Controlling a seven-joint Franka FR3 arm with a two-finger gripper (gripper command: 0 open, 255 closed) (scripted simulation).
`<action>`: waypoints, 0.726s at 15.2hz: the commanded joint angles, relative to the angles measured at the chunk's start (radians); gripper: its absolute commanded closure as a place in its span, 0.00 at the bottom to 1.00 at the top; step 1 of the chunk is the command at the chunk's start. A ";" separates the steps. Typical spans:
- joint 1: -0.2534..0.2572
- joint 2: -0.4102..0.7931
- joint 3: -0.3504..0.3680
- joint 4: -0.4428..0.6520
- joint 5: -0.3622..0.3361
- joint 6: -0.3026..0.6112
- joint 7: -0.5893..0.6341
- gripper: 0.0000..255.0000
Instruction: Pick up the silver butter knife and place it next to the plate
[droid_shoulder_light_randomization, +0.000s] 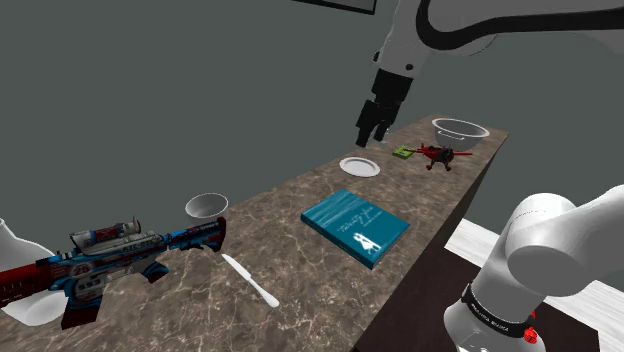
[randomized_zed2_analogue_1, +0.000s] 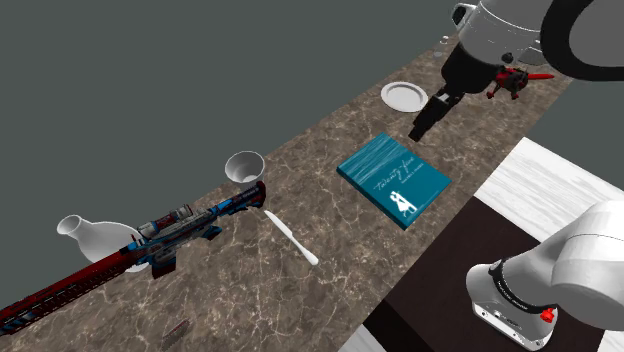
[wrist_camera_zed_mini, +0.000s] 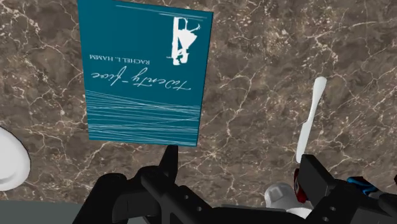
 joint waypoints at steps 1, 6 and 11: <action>0.010 0.037 0.021 -0.030 0.017 0.064 0.016 0.00; 0.038 0.152 0.078 -0.064 0.059 0.204 0.061 0.00; 0.066 0.294 0.134 -0.066 0.092 0.342 0.106 0.00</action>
